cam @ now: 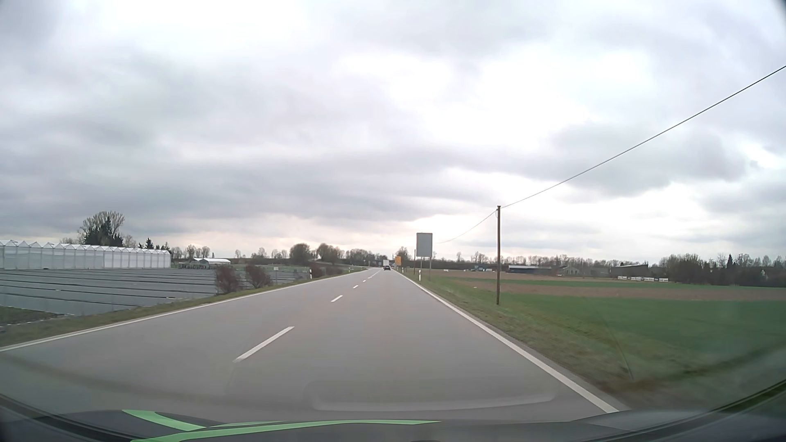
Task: Follow the waypoints while adhering to traffic rules and regulations
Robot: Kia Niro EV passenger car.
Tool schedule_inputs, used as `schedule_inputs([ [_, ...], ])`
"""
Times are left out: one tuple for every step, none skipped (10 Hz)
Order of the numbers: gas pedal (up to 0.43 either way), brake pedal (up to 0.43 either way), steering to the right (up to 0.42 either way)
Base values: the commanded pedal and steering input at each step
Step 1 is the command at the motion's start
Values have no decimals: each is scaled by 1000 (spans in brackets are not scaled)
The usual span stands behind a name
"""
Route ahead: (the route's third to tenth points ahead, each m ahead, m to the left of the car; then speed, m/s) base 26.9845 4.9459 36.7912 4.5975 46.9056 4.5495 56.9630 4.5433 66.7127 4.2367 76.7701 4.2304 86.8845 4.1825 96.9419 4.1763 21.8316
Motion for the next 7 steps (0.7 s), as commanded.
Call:
schedule_inputs([
  [189, 0, 0],
  [189, 0, 0],
  [189, 0, 0],
  [177, 0, 0],
  [177, 0, 0],
  [177, 0, 0],
  [177, 0, 0],
])
